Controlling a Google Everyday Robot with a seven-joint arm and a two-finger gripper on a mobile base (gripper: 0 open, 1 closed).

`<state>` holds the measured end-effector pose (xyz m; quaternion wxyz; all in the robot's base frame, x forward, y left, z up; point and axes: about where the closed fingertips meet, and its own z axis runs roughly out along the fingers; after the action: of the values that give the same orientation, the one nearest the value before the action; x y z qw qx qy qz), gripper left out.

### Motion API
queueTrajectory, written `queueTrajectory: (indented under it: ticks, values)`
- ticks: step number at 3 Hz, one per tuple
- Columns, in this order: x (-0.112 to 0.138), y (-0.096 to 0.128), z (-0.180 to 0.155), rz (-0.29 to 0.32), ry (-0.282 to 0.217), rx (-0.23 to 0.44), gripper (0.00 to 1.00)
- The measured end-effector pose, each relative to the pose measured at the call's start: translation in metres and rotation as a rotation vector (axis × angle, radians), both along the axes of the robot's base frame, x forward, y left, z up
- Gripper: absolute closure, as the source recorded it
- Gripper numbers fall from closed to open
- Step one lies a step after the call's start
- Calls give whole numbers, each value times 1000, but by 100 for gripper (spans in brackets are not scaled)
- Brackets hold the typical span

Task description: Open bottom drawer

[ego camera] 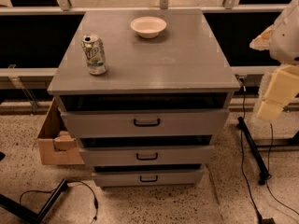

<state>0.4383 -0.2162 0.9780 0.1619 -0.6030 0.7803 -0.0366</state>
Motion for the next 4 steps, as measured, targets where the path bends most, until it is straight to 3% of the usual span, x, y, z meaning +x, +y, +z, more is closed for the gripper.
queueTrajectory:
  ticks: [1,2,4]
  values:
    - [-1,1,-1,-2,-9,9,0]
    - [-16,8,-14,-19,-30,59,0]
    - [-60,-6,-106,-140,-104,34,0]
